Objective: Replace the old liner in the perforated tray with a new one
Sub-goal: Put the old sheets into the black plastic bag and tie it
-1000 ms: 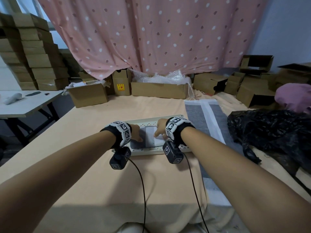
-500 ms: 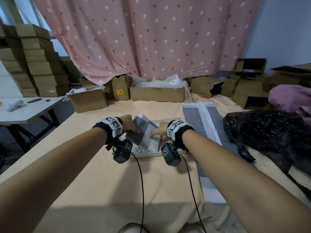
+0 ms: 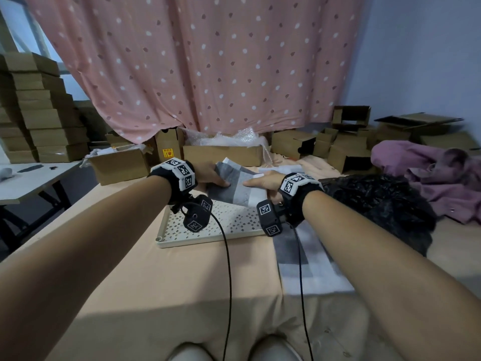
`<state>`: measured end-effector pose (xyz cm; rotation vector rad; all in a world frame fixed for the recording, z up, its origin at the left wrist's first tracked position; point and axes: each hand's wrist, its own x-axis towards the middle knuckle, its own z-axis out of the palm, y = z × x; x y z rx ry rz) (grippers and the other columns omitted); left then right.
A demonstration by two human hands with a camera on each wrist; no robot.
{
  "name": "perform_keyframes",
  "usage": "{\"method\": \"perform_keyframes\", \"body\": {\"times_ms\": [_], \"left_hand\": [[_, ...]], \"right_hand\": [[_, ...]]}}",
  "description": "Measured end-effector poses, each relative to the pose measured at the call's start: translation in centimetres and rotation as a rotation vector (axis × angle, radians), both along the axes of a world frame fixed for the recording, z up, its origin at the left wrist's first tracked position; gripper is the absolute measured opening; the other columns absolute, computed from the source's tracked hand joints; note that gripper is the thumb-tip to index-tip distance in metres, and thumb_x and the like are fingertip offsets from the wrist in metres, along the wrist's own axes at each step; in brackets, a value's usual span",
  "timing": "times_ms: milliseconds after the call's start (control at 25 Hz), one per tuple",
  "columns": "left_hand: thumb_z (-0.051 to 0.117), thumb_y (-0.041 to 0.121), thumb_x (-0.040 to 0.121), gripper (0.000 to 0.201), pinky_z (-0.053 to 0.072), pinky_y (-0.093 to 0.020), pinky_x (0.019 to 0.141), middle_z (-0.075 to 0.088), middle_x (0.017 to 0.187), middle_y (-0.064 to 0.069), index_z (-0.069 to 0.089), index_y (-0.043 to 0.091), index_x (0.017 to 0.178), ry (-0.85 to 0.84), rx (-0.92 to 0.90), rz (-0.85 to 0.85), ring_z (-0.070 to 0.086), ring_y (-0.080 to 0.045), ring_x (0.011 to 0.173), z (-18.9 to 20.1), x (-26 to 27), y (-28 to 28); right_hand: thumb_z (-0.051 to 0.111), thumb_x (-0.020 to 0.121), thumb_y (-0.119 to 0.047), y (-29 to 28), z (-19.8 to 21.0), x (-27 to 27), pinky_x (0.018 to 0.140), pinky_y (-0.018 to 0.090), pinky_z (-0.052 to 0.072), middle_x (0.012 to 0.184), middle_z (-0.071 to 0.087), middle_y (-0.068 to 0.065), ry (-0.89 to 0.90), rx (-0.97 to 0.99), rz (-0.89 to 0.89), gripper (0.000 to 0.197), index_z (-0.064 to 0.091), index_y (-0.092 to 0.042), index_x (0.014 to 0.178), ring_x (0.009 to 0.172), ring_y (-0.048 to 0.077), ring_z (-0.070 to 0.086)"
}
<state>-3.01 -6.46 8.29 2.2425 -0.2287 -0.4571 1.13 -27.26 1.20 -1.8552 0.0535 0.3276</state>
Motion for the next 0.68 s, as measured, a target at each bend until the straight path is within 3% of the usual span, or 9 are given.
{"method": "perform_keyframes", "body": {"times_ms": [120, 160, 240, 280, 360, 400, 440, 560, 680], "left_hand": [[0.073, 0.019, 0.082, 0.024, 0.057, -0.034, 0.075, 0.069, 0.097, -0.011, 0.065, 0.001, 0.095, -0.095, 0.176, -0.007, 0.065, -0.023, 0.087, 0.2, -0.7, -3.1], [0.073, 0.022, 0.081, 0.031, 0.058, -0.036, 0.077, 0.070, 0.100, -0.012, 0.065, -0.001, 0.101, -0.098, 0.209, -0.024, 0.067, -0.024, 0.088, 0.2, -0.9, -4.3], [0.072, 0.024, 0.082, 0.041, 0.057, -0.042, 0.089, 0.069, 0.102, -0.016, 0.064, -0.005, 0.110, -0.106, 0.248, -0.052, 0.067, -0.028, 0.091, 0.0, -1.4, -7.2], [0.071, 0.025, 0.084, 0.041, 0.055, -0.043, 0.093, 0.069, 0.099, -0.017, 0.064, -0.006, 0.110, -0.114, 0.272, -0.078, 0.067, -0.028, 0.089, 0.0, -1.7, -8.7], [0.068, 0.024, 0.086, 0.039, 0.057, -0.040, 0.090, 0.071, 0.089, -0.013, 0.066, -0.007, 0.109, -0.116, 0.303, -0.133, 0.068, -0.025, 0.081, -0.3, -2.3, -12.0], [0.066, 0.023, 0.087, 0.037, 0.060, -0.036, 0.084, 0.071, 0.085, -0.011, 0.066, -0.007, 0.110, -0.112, 0.310, -0.158, 0.068, -0.022, 0.076, -0.4, -2.6, -13.7], [0.065, 0.021, 0.089, 0.037, 0.061, -0.031, 0.078, 0.071, 0.083, -0.010, 0.065, -0.008, 0.111, -0.118, 0.315, -0.175, 0.068, -0.021, 0.074, -0.6, -2.6, -15.0], [0.065, 0.024, 0.088, 0.039, 0.058, -0.038, 0.089, 0.069, 0.100, -0.016, 0.062, -0.009, 0.109, -0.146, 0.374, -0.254, 0.067, -0.026, 0.090, -1.3, -3.3, -19.6], [0.064, 0.030, 0.088, 0.043, 0.053, -0.041, 0.097, 0.067, 0.107, -0.017, 0.063, -0.006, 0.110, -0.167, 0.443, -0.325, 0.066, -0.028, 0.101, -2.6, -3.4, -23.1]], "right_hand": [[0.084, 0.063, -0.035, -2.6, 2.5, -4.9, 0.095, 0.043, 0.053, 0.118, 0.066, 0.011, -0.071, -0.103, -0.066, 0.073, 0.059, -0.003, 0.124, 0.109, 0.031, 0.065], [0.081, 0.069, -0.031, -4.2, 2.2, -5.2, 0.093, 0.041, 0.053, 0.116, 0.066, 0.011, -0.071, -0.123, -0.090, 0.065, 0.059, -0.002, 0.122, 0.108, 0.030, 0.065], [0.084, 0.060, -0.029, -6.9, 2.2, -6.7, 0.095, 0.045, 0.053, 0.115, 0.068, 0.016, -0.031, -0.138, -0.154, 0.070, 0.060, 0.002, 0.118, 0.105, 0.031, 0.066], [0.084, 0.057, -0.030, -8.5, 2.2, -7.2, 0.090, 0.045, 0.057, 0.111, 0.069, 0.018, -0.001, -0.148, -0.172, 0.068, 0.062, 0.001, 0.113, 0.100, 0.033, 0.068], [0.076, 0.075, -0.024, -11.1, 3.0, -9.8, 0.059, 0.026, 0.060, 0.097, 0.068, 0.013, 0.001, -0.167, -0.233, 0.025, 0.062, -0.008, 0.090, 0.078, 0.024, 0.066], [0.068, 0.085, -0.019, -12.4, 3.4, -11.3, 0.048, 0.023, 0.055, 0.099, 0.067, 0.012, -0.007, -0.167, -0.283, 0.013, 0.057, -0.013, 0.080, 0.069, 0.017, 0.060], [0.063, 0.089, -0.016, -13.8, 3.5, -11.9, 0.048, 0.023, 0.050, 0.111, 0.065, 0.015, -0.020, -0.170, -0.319, 0.016, 0.053, -0.017, 0.076, 0.066, 0.014, 0.056], [0.060, 0.091, -0.014, -18.5, 3.2, -14.7, 0.067, 0.026, 0.048, 0.134, 0.057, 0.021, -0.034, -0.180, -0.429, 0.005, 0.063, -0.011, 0.094, 0.083, 0.019, 0.058], [0.061, 0.091, -0.016, -23.0, 2.5, -16.6, 0.073, 0.029, 0.047, 0.137, 0.054, 0.022, -0.014, -0.220, -0.466, 0.043, 0.054, 0.002, 0.129, 0.105, 0.027, 0.060]]}}
